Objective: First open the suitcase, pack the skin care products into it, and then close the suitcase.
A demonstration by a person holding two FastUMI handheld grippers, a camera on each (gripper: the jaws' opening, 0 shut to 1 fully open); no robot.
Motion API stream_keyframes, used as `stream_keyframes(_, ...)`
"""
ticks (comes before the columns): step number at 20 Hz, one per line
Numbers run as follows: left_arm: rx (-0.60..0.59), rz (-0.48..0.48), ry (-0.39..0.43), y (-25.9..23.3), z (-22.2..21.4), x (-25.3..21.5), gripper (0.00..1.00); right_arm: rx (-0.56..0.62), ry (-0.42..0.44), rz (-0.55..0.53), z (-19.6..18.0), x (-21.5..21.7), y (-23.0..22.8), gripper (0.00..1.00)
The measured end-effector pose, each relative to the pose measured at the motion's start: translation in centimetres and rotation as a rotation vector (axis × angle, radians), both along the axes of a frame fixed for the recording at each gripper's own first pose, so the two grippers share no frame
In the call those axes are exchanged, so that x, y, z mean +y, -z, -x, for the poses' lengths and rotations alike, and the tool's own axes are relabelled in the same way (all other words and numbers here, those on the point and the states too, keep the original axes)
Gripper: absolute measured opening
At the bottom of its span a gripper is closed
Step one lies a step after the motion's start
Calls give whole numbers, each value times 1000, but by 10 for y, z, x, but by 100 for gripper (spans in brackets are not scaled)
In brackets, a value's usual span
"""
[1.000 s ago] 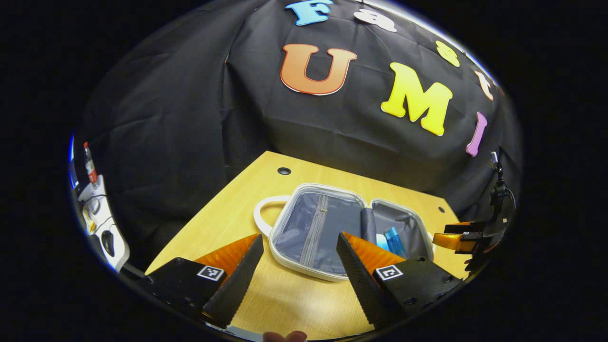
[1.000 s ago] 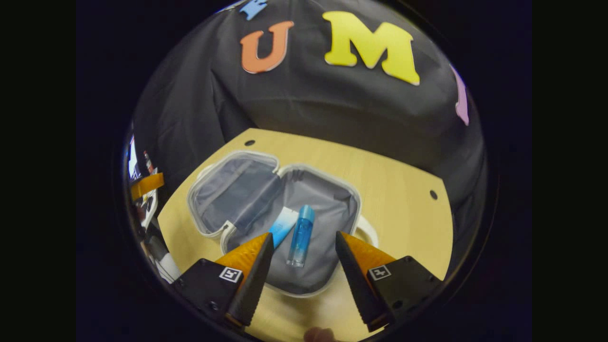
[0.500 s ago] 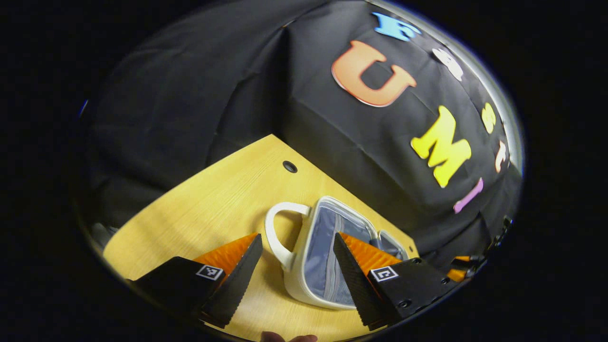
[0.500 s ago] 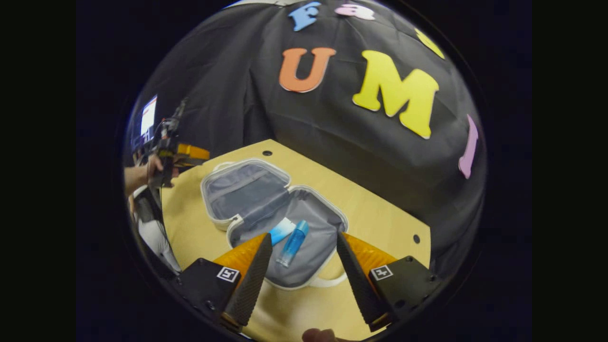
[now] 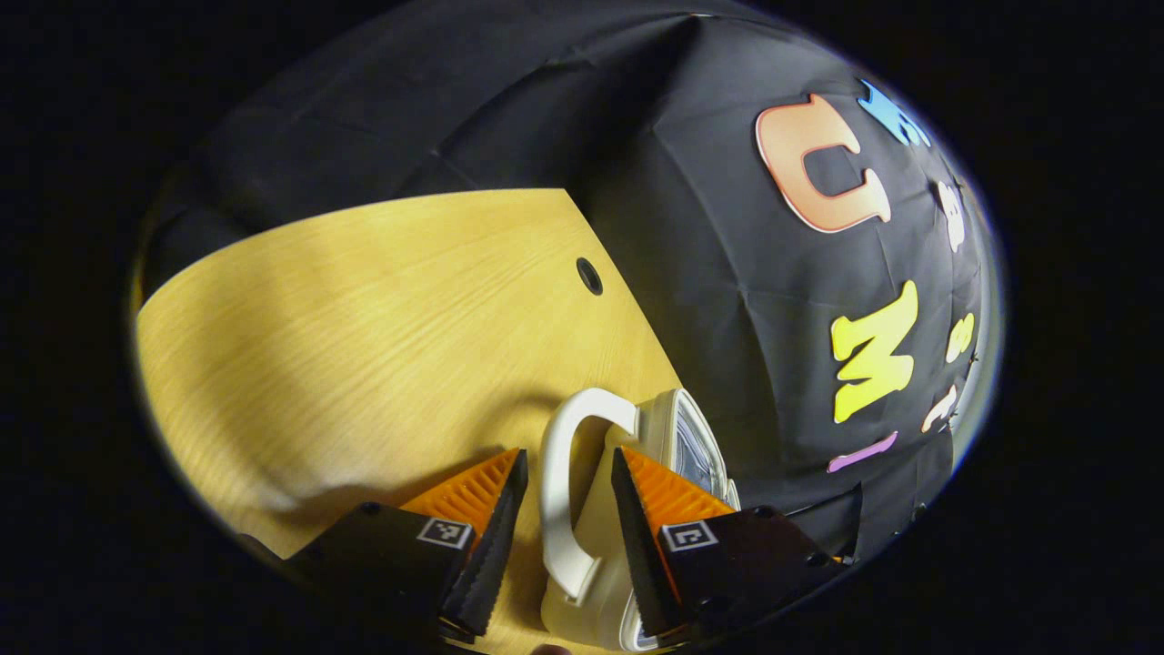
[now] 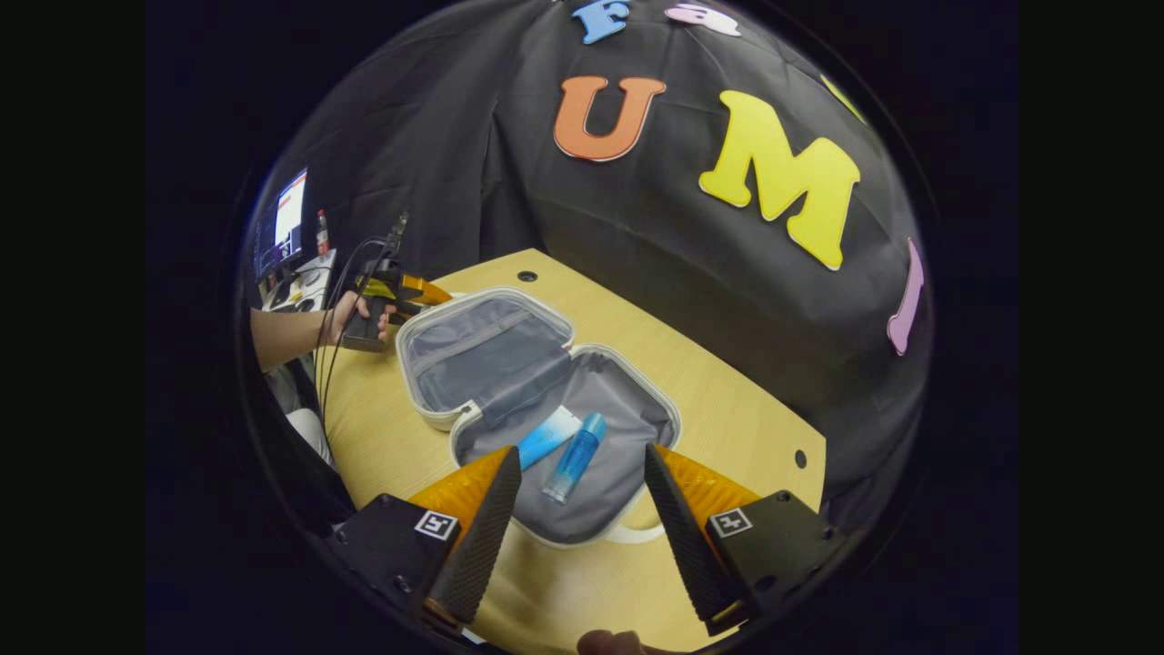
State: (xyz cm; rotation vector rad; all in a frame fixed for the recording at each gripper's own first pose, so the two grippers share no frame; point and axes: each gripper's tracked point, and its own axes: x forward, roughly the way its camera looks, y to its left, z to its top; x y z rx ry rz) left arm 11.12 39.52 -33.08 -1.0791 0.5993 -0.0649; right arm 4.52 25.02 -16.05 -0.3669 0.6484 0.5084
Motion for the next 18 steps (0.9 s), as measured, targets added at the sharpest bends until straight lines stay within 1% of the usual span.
stream_keyframes(1,7,-8,5,2,-1,0,49,-2,-5,-9,-2,4,-5,82)
stream_keyframes(2,26,-21,1,6,-4,1,55,-8,-10,-16,-3,7,-10,82)
stream_keyframes(3,37,-27,-7,8,-4,3,28,-21,-11,-24,-6,11,-15,81)
stream_keyframes(5,21,-7,-15,-3,-4,2,13,-46,-12,-44,-6,16,-24,82)
stream_keyframes(7,0,-40,-7,-12,-2,0,9,-66,-28,-42,-2,20,-30,81)
stream_keyframes(9,-34,-79,-1,-31,-2,-1,7,-90,-47,-40,-3,23,-37,82)
stream_keyframes(11,-82,-120,1,-57,-3,-3,7,-117,-53,-57,-3,27,-45,82)
stream_keyframes(14,-150,-222,18,-101,-1,-12,6,-160,-47,-92,1,21,-58,82)
stream_keyframes(17,-230,-327,40,-154,2,-34,7,-184,-24,-129,5,5,-68,82)
stream_keyframes(18,-257,-362,47,-173,3,-46,7,-196,-14,-147,5,0,-71,81)
